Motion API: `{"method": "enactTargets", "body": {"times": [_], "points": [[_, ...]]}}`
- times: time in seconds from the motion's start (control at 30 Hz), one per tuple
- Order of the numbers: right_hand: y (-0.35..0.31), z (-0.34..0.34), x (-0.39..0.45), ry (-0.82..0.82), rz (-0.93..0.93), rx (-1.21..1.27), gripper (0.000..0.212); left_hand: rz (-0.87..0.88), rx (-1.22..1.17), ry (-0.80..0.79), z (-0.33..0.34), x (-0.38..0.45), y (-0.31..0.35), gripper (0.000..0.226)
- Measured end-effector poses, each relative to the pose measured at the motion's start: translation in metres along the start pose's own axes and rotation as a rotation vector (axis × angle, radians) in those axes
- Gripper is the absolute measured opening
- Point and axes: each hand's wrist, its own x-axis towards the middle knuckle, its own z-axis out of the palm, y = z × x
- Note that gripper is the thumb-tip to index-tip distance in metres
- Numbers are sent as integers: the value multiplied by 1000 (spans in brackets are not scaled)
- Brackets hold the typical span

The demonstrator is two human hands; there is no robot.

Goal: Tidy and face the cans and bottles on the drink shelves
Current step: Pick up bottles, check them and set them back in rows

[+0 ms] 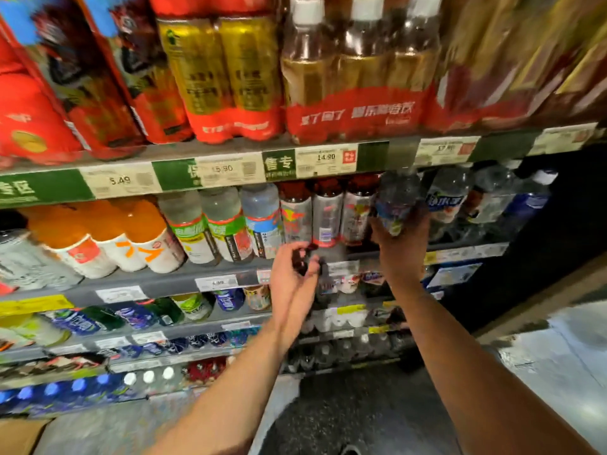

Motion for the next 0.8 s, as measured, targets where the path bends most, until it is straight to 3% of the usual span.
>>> {"method": "enactTargets", "body": {"times": [0.27, 0.47, 0.57, 0.8], "points": [[18, -12, 24, -124, 58, 21, 62, -16, 55, -37, 45, 8, 11, 33], [24, -40, 3, -46, 139, 164, 77, -118, -57, -114, 77, 15, 19, 51], [28, -55, -4, 25, 143, 167, 63, -165, -105, -91, 95, 16, 22, 63], [34, -78, -14, 33, 186, 191, 70, -193, -97, -34, 115, 17, 31, 74]]}}
